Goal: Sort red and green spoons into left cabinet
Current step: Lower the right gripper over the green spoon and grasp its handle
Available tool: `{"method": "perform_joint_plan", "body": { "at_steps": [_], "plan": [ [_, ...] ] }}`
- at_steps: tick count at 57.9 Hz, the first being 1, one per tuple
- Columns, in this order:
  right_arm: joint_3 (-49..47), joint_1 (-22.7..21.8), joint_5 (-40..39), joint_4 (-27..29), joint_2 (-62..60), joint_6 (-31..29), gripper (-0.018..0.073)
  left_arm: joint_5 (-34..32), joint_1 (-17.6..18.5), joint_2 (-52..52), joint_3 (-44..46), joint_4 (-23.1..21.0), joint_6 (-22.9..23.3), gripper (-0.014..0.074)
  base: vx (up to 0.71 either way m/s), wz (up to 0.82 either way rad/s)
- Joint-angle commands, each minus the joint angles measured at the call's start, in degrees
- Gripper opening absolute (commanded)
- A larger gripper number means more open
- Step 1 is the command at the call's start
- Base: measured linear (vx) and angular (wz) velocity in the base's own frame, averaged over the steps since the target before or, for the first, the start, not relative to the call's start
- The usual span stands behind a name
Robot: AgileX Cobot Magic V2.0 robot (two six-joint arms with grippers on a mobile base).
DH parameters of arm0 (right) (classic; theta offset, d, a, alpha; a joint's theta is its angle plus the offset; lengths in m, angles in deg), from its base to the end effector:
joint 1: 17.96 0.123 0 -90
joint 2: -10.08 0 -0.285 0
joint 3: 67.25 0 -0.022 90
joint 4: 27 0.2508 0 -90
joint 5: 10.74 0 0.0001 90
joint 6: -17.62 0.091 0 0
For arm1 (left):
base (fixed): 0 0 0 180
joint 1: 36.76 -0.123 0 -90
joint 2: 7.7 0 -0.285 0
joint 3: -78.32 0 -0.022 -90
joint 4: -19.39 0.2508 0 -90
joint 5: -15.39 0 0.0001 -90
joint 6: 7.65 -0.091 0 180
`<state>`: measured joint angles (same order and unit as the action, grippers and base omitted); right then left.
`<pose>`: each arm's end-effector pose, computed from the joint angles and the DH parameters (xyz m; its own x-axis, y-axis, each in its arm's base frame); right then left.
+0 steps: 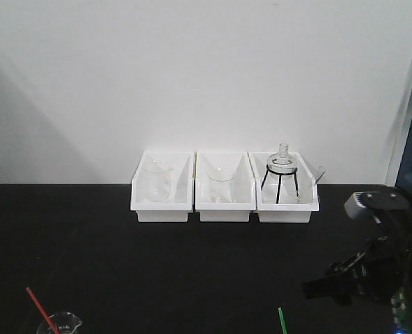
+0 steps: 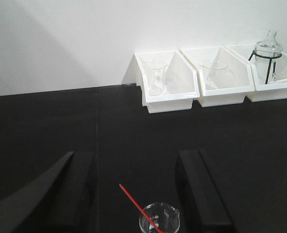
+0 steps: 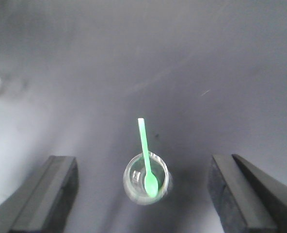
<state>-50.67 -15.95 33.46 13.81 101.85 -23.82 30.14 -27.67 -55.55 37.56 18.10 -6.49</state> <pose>0.2989 0.0520 0.2836 -0.7546 -0.1763 -0.6321 -0.4273 0.8630 0.2694 0.1455 -0.0238 0.3413 -0.2348 -0.0050 -0.9720 0.1538 0.9872 -0.0422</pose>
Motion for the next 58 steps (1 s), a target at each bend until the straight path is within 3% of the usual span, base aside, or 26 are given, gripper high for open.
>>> {"method": "perform_joint_plan", "body": {
  "at_steps": [1,9,17,27,39,58],
  "plan": [
    [-2.8,-0.3,-2.0,6.8,2.9,-6.1,0.0585,-3.8,0.0,0.1,2.1,-0.5,0.2,0.0506,0.00,0.00],
    [-2.9,0.4,-2.9,13.3,7.0,-12.9,0.0585,-3.6,0.0,0.1,2.1,-0.5,0.2,0.0506,0.00,0.00],
    [-2.9,3.7,-6.2,11.9,9.1,-15.0,0.0582,-3.5,0.0,0.1,2.1,-0.5,0.2,0.0506,0.00,0.00],
    [-2.8,7.3,-13.5,9.7,10.1,-10.9,0.0582,-3.5,0.0,0.1,2.1,-0.5,0.2,0.0506,0.00,0.00],
    [-2.8,9.9,-13.4,6.4,12.8,-8.2,0.0582,-3.3,0.0,0.1,2.1,-0.5,0.2,0.0506,0.00,0.00],
    [-2.8,9.9,-13.6,4.7,17.0,-3.7,0.0535,-3.3,0.0,0.1,2.1,-0.4,0.2,0.0506,0.00,0.00]
  ]
}}
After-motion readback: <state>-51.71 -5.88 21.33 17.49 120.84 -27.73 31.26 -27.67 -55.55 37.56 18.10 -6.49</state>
